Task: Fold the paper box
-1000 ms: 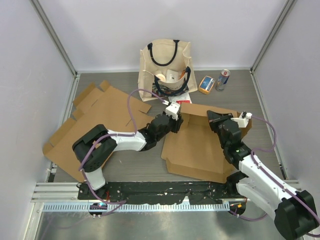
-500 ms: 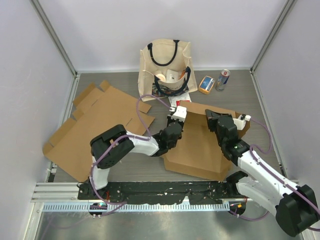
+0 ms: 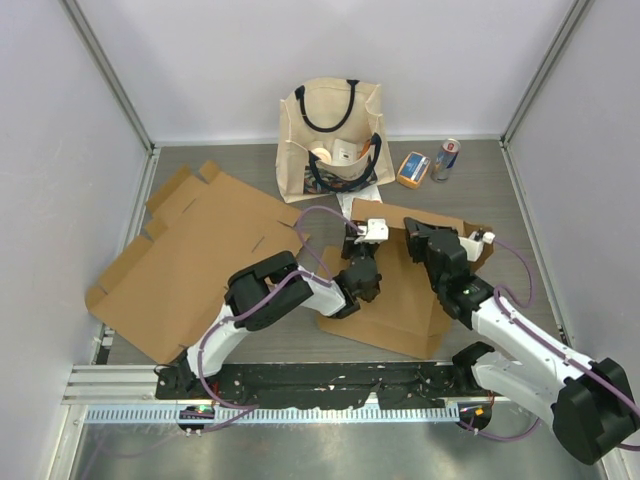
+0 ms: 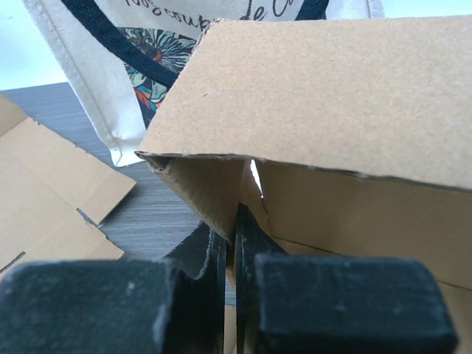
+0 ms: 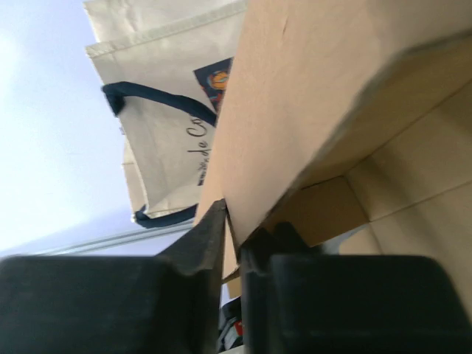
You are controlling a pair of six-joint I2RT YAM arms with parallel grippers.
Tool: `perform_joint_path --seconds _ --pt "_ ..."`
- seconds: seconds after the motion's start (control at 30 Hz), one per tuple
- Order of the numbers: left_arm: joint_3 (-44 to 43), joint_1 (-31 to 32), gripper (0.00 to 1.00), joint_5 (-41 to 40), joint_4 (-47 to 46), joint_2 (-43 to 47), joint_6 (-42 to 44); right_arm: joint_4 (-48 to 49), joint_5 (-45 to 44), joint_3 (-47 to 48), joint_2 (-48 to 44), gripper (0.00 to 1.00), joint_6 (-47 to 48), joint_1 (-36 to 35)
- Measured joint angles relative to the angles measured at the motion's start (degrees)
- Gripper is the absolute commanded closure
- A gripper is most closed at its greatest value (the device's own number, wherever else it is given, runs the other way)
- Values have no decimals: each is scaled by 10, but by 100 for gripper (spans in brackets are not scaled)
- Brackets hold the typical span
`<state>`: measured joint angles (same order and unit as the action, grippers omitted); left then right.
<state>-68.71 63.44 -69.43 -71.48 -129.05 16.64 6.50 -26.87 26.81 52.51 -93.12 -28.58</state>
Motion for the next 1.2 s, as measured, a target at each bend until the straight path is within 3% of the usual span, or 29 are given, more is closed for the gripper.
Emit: perform_joint_path --seconds 0.03,0.1,0.13,0.17,0.3,0.5,0.63,0.7,0.83,1.03,1.17,1.2 --pt "6 1 100 2 -10 0 3 -1 1 1 0 48 5 -1" --pt "24 2 100 8 -19 10 6 -23 15 4 4 32 38 -3" --pt "36 2 100 10 -20 19 3 -39 26 6 8 15 67 -4" --pt "53 2 100 12 -19 32 1 -61 37 12 12 14 100 -4" --pt "141 -3 100 22 15 108 -35 -170 77 55 -5 14 276 2" --pt "222 -9 100 50 84 194 -114 -320 103 149 -123 13 482 17" --pt "263 -9 100 80 126 225 -164 -377 106 274 -87 21 593 47" --pt "274 -9 100 91 135 238 -180 -375 131 307 -42 20 637 68" --pt "294 -9 100 110 144 258 -200 -363 208 299 15 30 681 139" --pt "303 -9 100 123 157 273 -219 -347 306 276 89 23 690 181" --pt "307 -9 100 127 158 277 -226 -322 357 244 75 41 670 187" --pt "307 -9 100 127 158 277 -226 -308 370 238 75 58 661 190"
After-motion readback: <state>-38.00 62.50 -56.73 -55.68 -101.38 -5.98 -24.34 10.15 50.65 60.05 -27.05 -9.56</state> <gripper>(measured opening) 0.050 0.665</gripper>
